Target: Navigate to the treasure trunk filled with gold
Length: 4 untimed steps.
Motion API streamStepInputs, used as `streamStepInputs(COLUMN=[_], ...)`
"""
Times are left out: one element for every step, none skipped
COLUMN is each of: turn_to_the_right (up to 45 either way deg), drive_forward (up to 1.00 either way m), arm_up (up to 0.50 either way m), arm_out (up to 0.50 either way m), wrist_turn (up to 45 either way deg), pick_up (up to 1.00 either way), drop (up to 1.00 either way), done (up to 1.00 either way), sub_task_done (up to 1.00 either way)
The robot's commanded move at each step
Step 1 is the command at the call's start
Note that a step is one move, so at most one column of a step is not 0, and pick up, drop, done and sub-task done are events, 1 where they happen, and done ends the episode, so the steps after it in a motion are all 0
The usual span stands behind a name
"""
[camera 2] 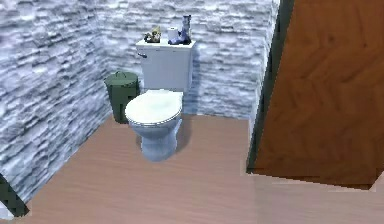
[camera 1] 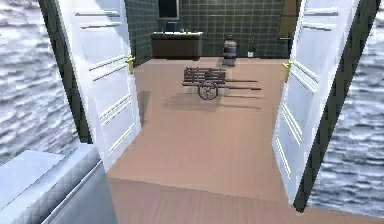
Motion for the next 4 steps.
streamStepInputs(turn_to_the_right=[0.0,-3.0,0.0,3.0], drive_forward=[1.0,0.0,0.1,0.0], arm_up=[0.0,0.0,0.0,0.0], arm_out=[0.0,0.0,0.0,0.0], wrist_turn=[0.0,0.0,0.0,0.0], pick_up=[0.0,0.0,0.0,0.0], drop=[0.0,0.0,0.0,0.0], done=[0.0,0.0,0.0,0.0], sub_task_done=[0.0,0.0,0.0,0.0])
